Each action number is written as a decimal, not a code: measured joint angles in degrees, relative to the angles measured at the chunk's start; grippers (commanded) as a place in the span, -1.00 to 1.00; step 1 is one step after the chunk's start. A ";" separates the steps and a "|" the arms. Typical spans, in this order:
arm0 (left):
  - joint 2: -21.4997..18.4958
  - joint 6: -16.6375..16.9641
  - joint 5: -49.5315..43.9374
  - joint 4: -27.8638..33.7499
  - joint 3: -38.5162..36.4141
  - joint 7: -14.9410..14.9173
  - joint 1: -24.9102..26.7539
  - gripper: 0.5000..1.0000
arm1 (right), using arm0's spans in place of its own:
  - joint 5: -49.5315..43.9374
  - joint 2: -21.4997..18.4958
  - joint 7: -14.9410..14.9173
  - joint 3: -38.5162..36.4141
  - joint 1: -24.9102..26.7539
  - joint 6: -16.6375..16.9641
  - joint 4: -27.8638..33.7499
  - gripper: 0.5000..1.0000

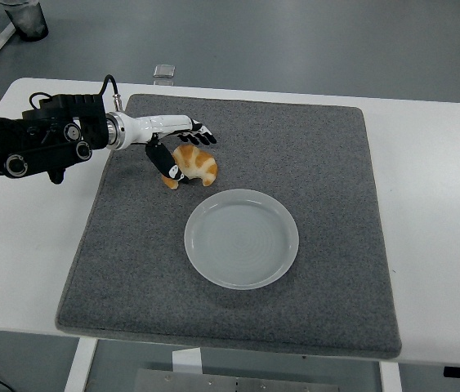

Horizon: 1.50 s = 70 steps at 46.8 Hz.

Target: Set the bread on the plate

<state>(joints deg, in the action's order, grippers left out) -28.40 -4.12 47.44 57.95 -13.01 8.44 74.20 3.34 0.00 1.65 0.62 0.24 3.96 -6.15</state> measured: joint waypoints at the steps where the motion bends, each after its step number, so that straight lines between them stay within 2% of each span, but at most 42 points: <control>1: 0.11 0.03 0.01 -0.14 0.00 0.00 -0.01 0.58 | 0.00 0.00 0.00 0.00 -0.03 0.00 0.00 0.81; 17: 0.80 1.30 0.28 -0.73 -2.17 0.05 -0.07 0.60 | 0.00 0.00 0.02 0.00 -0.03 0.00 0.00 0.81; 41: 1.04 1.40 0.46 -1.18 -2.63 0.09 -0.37 0.57 | 0.00 0.00 0.01 0.00 -0.02 0.00 0.00 0.82; 48: 2.73 1.40 0.60 -2.70 -2.65 0.15 -0.96 0.56 | 0.00 0.00 0.02 0.00 -0.02 0.00 0.00 0.81; 55: 3.48 1.40 0.60 -3.55 -2.65 0.17 -0.96 0.42 | 0.00 0.00 -0.01 0.00 -0.02 0.00 0.00 0.81; 57: 3.70 1.40 0.60 -3.64 -2.64 0.18 -0.96 0.32 | 0.00 0.00 0.00 0.00 0.00 0.00 0.00 0.81; 60: 3.79 1.40 0.62 -3.72 -2.64 0.23 -0.96 0.27 | 0.00 0.00 0.00 0.00 -0.01 0.00 0.00 0.81; 65: 3.95 1.40 1.51 -3.73 -2.64 0.45 -0.96 0.01 | 0.00 0.00 0.01 0.00 -0.03 0.00 0.00 0.81; 70: 4.01 1.42 3.18 -3.92 -2.63 1.04 -1.16 -0.10 | 0.00 0.00 0.01 0.00 -0.04 0.00 0.00 0.81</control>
<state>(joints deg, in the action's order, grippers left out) -24.39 -2.70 50.62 54.03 -15.64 9.48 73.04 3.34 0.00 1.66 0.62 0.21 3.96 -6.15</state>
